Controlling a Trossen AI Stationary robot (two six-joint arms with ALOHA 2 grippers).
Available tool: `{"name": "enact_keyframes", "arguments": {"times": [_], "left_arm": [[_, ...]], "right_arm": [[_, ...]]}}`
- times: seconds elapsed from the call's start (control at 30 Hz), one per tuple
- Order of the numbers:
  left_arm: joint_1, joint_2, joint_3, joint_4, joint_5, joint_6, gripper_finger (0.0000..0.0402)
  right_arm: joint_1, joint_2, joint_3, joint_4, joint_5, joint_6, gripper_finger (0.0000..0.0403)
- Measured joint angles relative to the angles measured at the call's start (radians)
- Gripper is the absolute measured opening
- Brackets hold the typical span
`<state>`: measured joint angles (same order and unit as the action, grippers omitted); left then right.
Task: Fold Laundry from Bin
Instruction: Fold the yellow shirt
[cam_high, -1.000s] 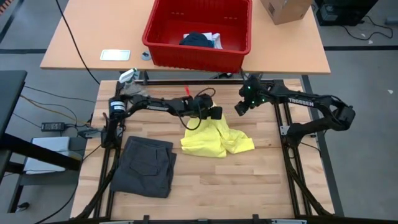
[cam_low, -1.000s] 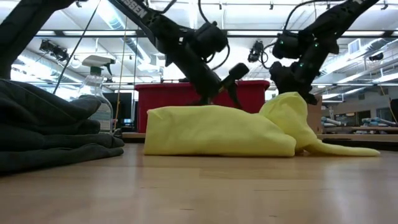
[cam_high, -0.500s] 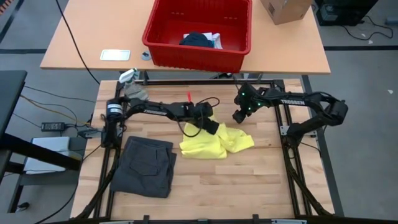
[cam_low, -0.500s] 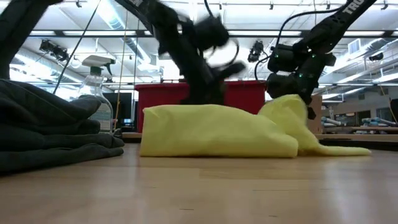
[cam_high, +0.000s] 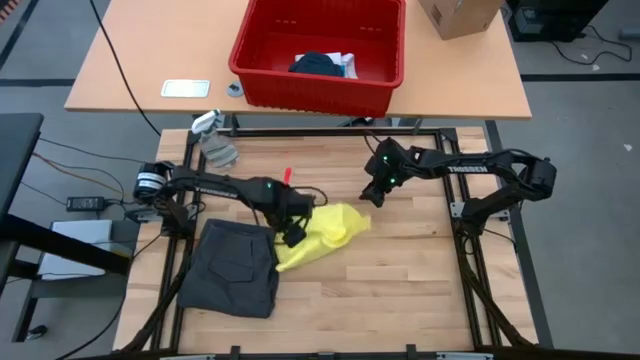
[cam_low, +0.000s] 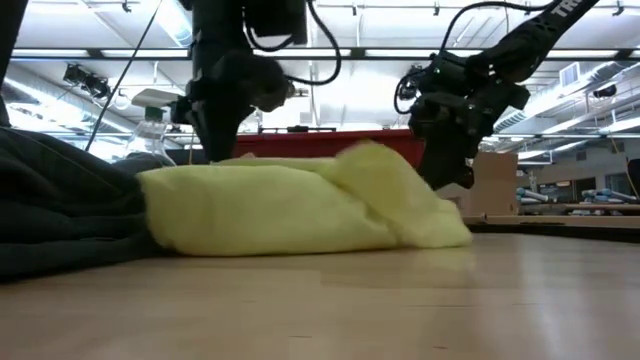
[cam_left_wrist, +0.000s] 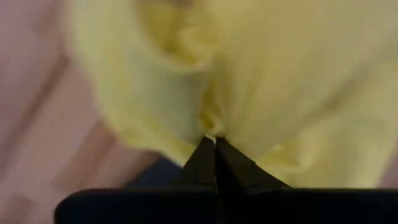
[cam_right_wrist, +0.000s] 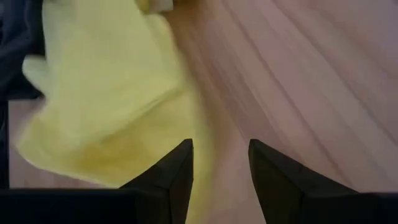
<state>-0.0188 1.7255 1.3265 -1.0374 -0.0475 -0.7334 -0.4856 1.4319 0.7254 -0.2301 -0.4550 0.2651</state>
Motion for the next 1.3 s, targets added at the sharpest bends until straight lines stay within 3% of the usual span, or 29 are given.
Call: {"name": "enact_keyframes", "arguments": {"times": [0.17,0.3,0.57,0.63,0.77,0.83,0.93,1.03,1.17,1.3], "left_arm": [[-0.011,-0.003,-0.003,0.217,-0.049,-0.132,0.0035],[0.023,-0.007,-0.003,0.371,-0.092,-0.146,0.0064],[0.101,-0.007,-0.003,0.405,-0.079,-0.223,0.0099],[0.11,0.004,-0.004,0.426,-0.061,-0.15,0.0097],[0.12,0.038,-0.012,0.567,0.099,0.202,0.0074],[0.132,0.055,-0.011,0.658,0.181,0.303,0.0057],[0.169,0.073,-0.006,0.823,0.277,0.265,0.0033],[0.2,0.059,-0.004,0.916,0.284,0.201,0.0015],[0.186,0.013,-0.002,0.907,0.273,0.182,0.0003],[0.171,-0.015,-0.003,0.787,0.252,0.181,0.0002]], "right_arm": [[0.013,0.047,0.0,0.025,0.013,0.002,0.0162],[0.036,0.128,0.0,0.04,0.016,-0.011,0.0162],[0.137,0.264,0.007,0.065,-0.014,0.011,0.0155],[0.167,0.256,0.004,0.052,-0.077,0.021,0.0148],[0.214,0.17,-0.003,0.018,-0.252,0.063,0.0134],[0.229,0.101,0.0,0.005,-0.28,0.11,0.0129],[0.238,0.001,-0.002,-0.043,-0.245,0.178,0.0127],[0.233,-0.102,0.002,-0.066,-0.163,0.212,0.0126],[0.203,-0.185,0.0,-0.099,0.007,0.214,0.0126],[0.151,-0.211,0.0,-0.115,0.105,0.214,0.0126]]}}
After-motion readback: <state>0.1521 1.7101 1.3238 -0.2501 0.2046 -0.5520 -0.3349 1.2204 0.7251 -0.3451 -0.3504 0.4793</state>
